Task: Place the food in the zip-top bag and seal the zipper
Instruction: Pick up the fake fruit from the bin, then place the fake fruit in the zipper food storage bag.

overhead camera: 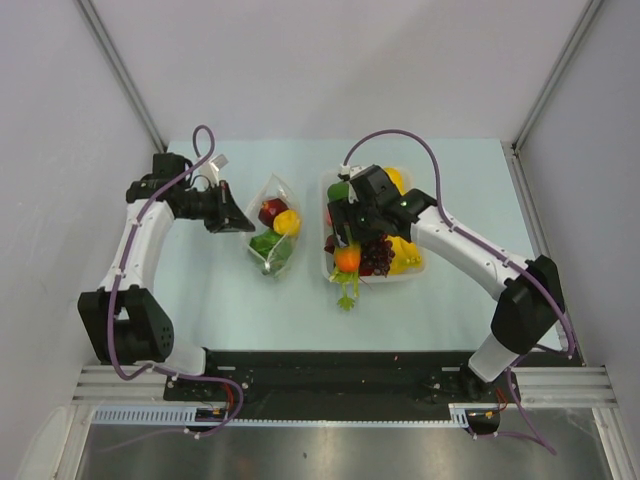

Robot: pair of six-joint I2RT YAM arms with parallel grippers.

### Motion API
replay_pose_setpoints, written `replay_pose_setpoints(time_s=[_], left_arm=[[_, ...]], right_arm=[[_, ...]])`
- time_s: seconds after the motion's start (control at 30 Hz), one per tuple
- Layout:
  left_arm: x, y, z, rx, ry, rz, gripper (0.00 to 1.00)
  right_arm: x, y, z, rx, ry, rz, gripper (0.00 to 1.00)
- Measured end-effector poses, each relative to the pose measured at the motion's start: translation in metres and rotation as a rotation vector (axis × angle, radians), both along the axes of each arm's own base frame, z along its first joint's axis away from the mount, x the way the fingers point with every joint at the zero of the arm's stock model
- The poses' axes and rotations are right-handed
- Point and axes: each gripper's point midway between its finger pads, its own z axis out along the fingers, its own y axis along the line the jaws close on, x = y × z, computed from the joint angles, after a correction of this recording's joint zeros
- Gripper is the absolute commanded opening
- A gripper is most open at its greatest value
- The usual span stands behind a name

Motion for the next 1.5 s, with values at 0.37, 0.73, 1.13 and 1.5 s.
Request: replay_pose_setpoints(time_s=[0.37,0.73,1.13,1.5], left_arm=[[-0.004,0.001,-0.002,0.004,0.001,0.003,0.0],[-0.005,0.001,-0.002,0.004,0.003,0.003,0.0],[-0.005,0.001,-0.004,0.002,0.009,0.002,0.0],[-0.004,0.0,-0.002,-0.008,0.004,0.003,0.0]], right_arm=[[-0.003,0.008,-0.014,0.024,0.069,-0.005,0.8],[-0.006,0.008,-0.015,0.035,0.094,0.005,0.37],[0.017,0.01,0.045,0.16,0.02,-0.031,0.0],[0.046,0.098,0.203,0.572,-0.187,0.03,0.0]])
